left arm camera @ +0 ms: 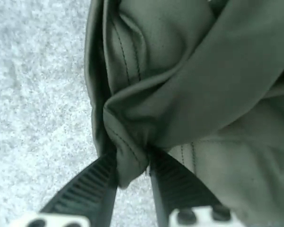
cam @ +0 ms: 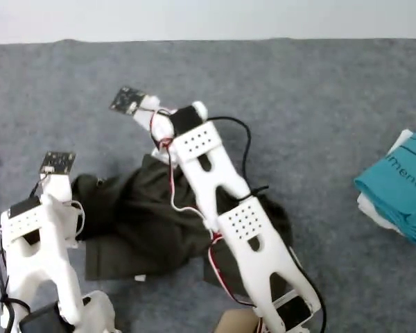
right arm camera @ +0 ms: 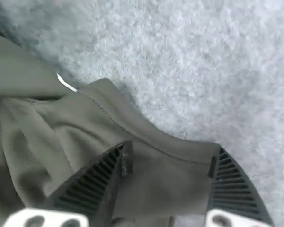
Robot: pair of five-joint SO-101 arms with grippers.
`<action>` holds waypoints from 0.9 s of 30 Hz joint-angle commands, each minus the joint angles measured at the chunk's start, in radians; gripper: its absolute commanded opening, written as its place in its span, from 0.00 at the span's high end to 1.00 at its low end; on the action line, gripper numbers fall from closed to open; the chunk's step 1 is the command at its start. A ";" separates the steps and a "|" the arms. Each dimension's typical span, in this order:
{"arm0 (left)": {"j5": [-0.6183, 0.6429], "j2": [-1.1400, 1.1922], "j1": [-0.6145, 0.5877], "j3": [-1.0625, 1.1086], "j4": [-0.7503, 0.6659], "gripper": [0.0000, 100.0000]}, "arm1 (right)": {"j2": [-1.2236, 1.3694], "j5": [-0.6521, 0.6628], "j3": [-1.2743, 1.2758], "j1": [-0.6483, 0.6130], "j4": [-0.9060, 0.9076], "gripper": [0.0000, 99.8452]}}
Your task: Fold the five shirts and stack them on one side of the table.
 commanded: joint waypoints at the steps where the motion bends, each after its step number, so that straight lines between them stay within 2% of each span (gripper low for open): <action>1: -0.002 -0.015 -0.002 -0.033 -0.008 0.93 | 0.010 -0.012 0.005 0.025 -0.002 0.73; 8: -0.002 -0.009 -0.002 -0.033 -0.015 0.93 | 0.091 -0.012 -0.002 0.077 0.007 0.74; 15: -0.003 -0.015 -0.002 -0.035 -0.023 0.93 | 0.070 -0.005 -0.003 0.079 -0.001 1.00; 21: -0.002 -0.017 -0.002 -0.054 -0.020 0.94 | -0.022 -0.005 -0.068 0.099 0.038 0.99; 27: 0.000 -0.018 0.000 -0.260 0.150 0.99 | -0.202 -0.005 -0.066 0.130 0.074 0.99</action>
